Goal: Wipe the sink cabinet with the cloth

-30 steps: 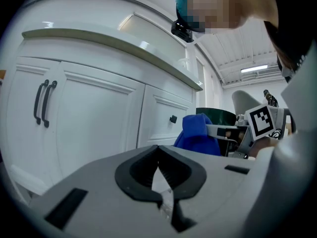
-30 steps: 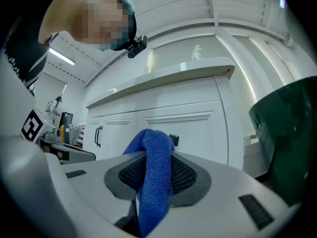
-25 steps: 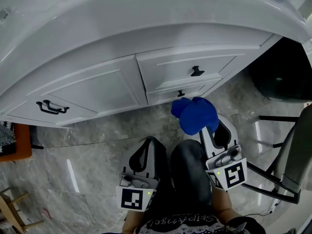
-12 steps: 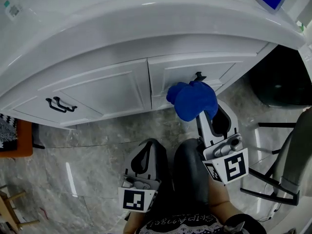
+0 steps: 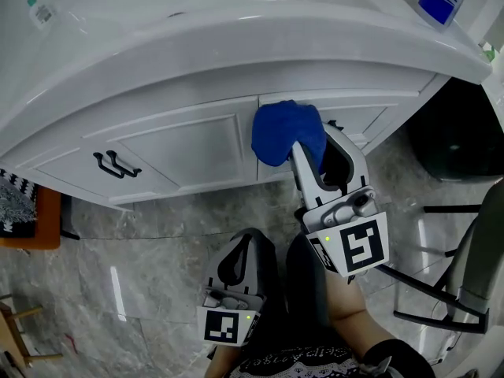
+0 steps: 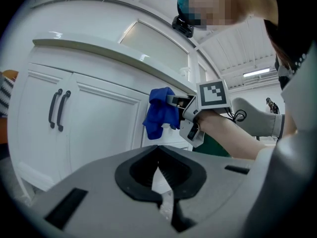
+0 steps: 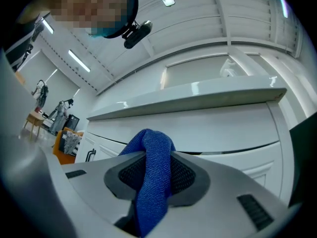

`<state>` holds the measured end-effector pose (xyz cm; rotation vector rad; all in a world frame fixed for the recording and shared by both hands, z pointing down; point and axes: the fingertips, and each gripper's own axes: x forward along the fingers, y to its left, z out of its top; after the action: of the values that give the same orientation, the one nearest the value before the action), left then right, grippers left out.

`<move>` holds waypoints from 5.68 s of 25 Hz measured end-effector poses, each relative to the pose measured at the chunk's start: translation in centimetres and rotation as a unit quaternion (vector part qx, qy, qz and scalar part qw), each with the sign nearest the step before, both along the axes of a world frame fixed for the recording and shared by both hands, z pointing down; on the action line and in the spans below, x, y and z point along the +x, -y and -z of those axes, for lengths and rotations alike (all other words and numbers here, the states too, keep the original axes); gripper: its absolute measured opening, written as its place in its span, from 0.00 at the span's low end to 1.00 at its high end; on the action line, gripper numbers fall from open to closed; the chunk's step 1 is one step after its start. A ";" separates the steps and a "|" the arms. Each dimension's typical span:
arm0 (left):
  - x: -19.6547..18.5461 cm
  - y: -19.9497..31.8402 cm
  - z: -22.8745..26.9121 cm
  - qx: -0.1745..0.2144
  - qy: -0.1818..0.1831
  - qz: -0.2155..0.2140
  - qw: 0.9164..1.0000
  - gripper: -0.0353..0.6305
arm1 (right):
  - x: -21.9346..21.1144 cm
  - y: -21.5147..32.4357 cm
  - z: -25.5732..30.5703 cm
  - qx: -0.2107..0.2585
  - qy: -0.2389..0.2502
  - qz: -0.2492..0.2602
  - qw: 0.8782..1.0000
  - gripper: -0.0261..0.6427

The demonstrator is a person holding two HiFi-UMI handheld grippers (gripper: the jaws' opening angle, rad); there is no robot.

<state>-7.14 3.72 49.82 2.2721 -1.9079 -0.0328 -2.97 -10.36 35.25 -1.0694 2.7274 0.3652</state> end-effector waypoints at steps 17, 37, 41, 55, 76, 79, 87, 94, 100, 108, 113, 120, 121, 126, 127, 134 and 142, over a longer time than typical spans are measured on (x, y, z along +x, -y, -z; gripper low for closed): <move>-1.1 -1.1 1.0 0.017 -0.006 0.007 1.000 0.06 | -1.9 1.8 -0.2 0.006 -0.031 -0.043 0.999 0.20; 4.7 1.1 3.7 0.050 -0.049 -0.060 0.996 0.06 | 0.5 2.7 -1.0 0.027 -0.041 -0.068 0.996 0.20; 5.4 0.8 3.2 0.039 -0.047 -0.072 0.996 0.06 | 1.3 3.2 -1.2 0.023 -0.038 -0.075 0.996 0.20; 5.3 0.4 2.5 0.029 -0.049 -0.064 0.996 0.06 | 4.9 4.6 -1.4 0.013 -0.027 -0.108 0.994 0.20; 4.7 -0.7 -1.2 -0.004 -0.041 -0.063 0.997 0.06 | 5.8 5.0 -1.5 0.047 -0.032 -0.101 0.993 0.20; 4.2 -1.4 -2.2 -0.019 -0.037 -0.054 0.998 0.06 | 6.2 5.3 -1.6 0.046 -0.030 -0.100 0.993 0.20; 6.3 -2.8 -0.6 -0.030 -0.031 -0.073 0.996 0.06 | 6.0 5.4 -1.7 0.055 -0.054 -0.096 0.992 0.20; 6.7 -2.4 -1.0 -0.032 -0.028 0.000 0.999 0.06 | 6.0 5.4 -1.7 0.057 -0.018 -0.093 0.994 0.20; 8.7 -2.7 0.3 -0.026 -0.004 0.055 0.998 0.06 | 6.3 5.3 -1.5 0.066 -0.004 -0.055 0.996 0.20; 13.1 -1.8 5.6 -0.003 0.012 0.030 0.999 0.06 | 6.5 5.1 -1.5 0.032 -0.014 -0.032 0.999 0.20; 13.3 0.0 2.6 -0.013 -0.002 -0.005 1.000 0.06 | 6.5 5.2 -1.7 0.058 -0.015 -0.035 0.998 0.20; 12.8 1.0 0.9 -0.019 -0.038 -0.011 0.999 0.06 | 8.4 6.0 -1.9 0.065 -0.014 -0.048 0.997 0.20; 12.9 1.0 0.7 -0.021 -0.039 -0.013 0.999 0.06 | 8.9 6.2 -1.9 0.060 -0.009 -0.049 0.997 0.20; 13.8 0.6 0.6 -0.019 -0.039 -0.021 0.999 0.06 | 10.3 6.8 -2.3 0.040 -0.011 -0.051 0.998 0.20; 14.1 0.6 0.6 -0.018 -0.034 -0.024 0.999 0.06 | 10.6 7.0 -2.3 0.037 -0.013 -0.050 0.998 0.20; 15.3 0.6 0.8 -0.010 -0.006 -0.029 1.000 0.06 | 11.8 7.3 -2.5 0.029 -0.022 -0.047 0.998 0.20; 16.1 0.1 1.6 0.001 -0.012 -0.037 0.999 0.06 | 12.9 7.0 -2.5 0.004 -0.005 -0.041 0.999 0.20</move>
<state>8.97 3.61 48.21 2.3302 -1.8111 -0.0519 9.91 -17.34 37.73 -1.1827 2.6954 0.3942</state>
